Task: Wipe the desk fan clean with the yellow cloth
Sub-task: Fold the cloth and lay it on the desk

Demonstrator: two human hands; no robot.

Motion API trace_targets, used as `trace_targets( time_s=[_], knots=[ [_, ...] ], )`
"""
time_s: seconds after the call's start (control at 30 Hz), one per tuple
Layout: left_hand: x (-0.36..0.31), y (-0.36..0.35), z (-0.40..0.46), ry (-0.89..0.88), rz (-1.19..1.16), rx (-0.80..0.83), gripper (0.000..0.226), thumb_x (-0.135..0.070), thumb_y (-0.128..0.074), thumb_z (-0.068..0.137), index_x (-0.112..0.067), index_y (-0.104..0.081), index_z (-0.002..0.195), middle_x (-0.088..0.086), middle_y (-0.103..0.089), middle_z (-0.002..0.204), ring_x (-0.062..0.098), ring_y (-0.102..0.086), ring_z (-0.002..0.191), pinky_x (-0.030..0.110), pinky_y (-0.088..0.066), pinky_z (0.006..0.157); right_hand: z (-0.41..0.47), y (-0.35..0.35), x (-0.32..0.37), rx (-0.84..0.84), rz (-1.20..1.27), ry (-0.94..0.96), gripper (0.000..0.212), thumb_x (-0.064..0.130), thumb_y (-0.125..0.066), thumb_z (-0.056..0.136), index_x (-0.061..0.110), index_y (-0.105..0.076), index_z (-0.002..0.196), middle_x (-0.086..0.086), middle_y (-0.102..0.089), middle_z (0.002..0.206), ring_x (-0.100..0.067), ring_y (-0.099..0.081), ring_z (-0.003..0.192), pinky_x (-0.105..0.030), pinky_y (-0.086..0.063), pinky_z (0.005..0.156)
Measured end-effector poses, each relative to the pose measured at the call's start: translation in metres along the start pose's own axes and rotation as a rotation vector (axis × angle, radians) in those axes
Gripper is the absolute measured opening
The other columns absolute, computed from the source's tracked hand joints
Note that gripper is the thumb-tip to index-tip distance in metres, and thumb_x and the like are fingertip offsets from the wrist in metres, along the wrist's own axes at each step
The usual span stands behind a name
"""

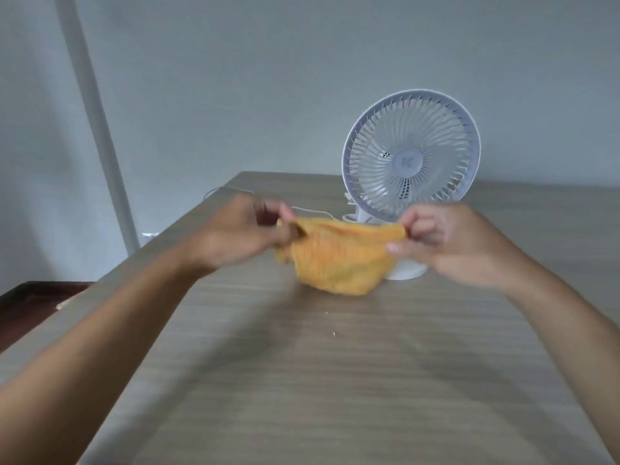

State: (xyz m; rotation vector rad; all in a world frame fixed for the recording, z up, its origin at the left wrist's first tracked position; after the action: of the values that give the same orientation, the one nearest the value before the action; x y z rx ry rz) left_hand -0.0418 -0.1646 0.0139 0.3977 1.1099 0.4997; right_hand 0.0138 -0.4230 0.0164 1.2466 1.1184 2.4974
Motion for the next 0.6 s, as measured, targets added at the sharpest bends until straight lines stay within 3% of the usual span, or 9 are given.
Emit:
trace_targets(
  time_s=[0.13, 0.2, 0.27, 0.4, 0.6],
  knots=[
    [0.012, -0.030, -0.054, 0.137, 0.054, 0.600, 0.004, -0.011, -0.067, 0.077, -0.012, -0.071, 0.077, 0.001, -0.063, 0.069, 0.011, -0.055, 0.067, 0.026, -0.045, 0.069, -0.060, -0.033, -0.008, 0.600, 0.041, -0.139, 0.017, 0.026, -0.077, 0.081, 0.020, -0.062, 0.080, -0.005, -0.073, 0.079, -0.010, -0.058, 0.068, -0.032, -0.044, 0.068],
    [0.014, -0.038, -0.066, 0.176, 0.048, 0.770, 0.003, -0.009, -0.066, 0.076, -0.010, -0.069, 0.077, 0.007, -0.056, 0.068, 0.015, -0.050, 0.067, 0.027, -0.042, 0.066, -0.075, -0.044, -0.007, 0.763, 0.061, -0.142, 0.017, 0.026, -0.076, 0.082, 0.020, -0.060, 0.080, -0.003, -0.071, 0.080, -0.013, -0.055, 0.070, -0.034, -0.042, 0.068],
    [0.010, -0.040, -0.068, 0.173, 0.000, 0.835, 0.002, -0.013, -0.066, 0.072, -0.011, -0.067, 0.073, 0.008, -0.050, 0.067, 0.015, -0.046, 0.065, 0.024, -0.039, 0.063, -0.075, -0.046, -0.003, 0.805, 0.138, -0.119, 0.016, 0.023, -0.075, 0.084, 0.025, -0.060, 0.080, -0.001, -0.066, 0.077, -0.014, -0.052, 0.070, -0.032, -0.040, 0.067],
    [0.022, -0.034, -0.042, 0.226, -0.063, 0.649, 0.017, -0.008, -0.060, 0.071, -0.020, -0.065, 0.061, -0.010, -0.052, 0.059, 0.003, -0.046, 0.058, 0.013, -0.038, 0.058, -0.046, -0.040, -0.018, 0.551, 0.245, -0.195, 0.014, 0.012, -0.072, 0.086, 0.020, -0.062, 0.080, 0.003, -0.064, 0.068, -0.010, -0.056, 0.061, -0.024, -0.048, 0.060],
    [0.067, -0.051, 0.010, 0.371, 0.077, 0.310, 0.010, -0.016, -0.063, 0.079, -0.010, -0.070, 0.076, 0.002, -0.062, 0.072, 0.016, -0.059, 0.071, 0.025, -0.053, 0.062, 0.002, -0.053, -0.067, 0.266, 0.085, -0.382, 0.005, 0.008, -0.068, 0.083, 0.009, -0.063, 0.083, -0.006, -0.067, 0.073, -0.013, -0.059, 0.058, -0.029, -0.048, 0.052]
  ],
)
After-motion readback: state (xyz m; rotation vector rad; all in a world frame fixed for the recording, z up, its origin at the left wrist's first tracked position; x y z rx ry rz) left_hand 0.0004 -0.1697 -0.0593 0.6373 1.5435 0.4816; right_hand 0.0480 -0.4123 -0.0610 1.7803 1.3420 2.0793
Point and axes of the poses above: each hand's wrist, its own z-axis towards the middle knuckle, its own y-axis out of the back of the hand, x = y × z, the point moved 3 cm from there along z, towards the middle knuckle
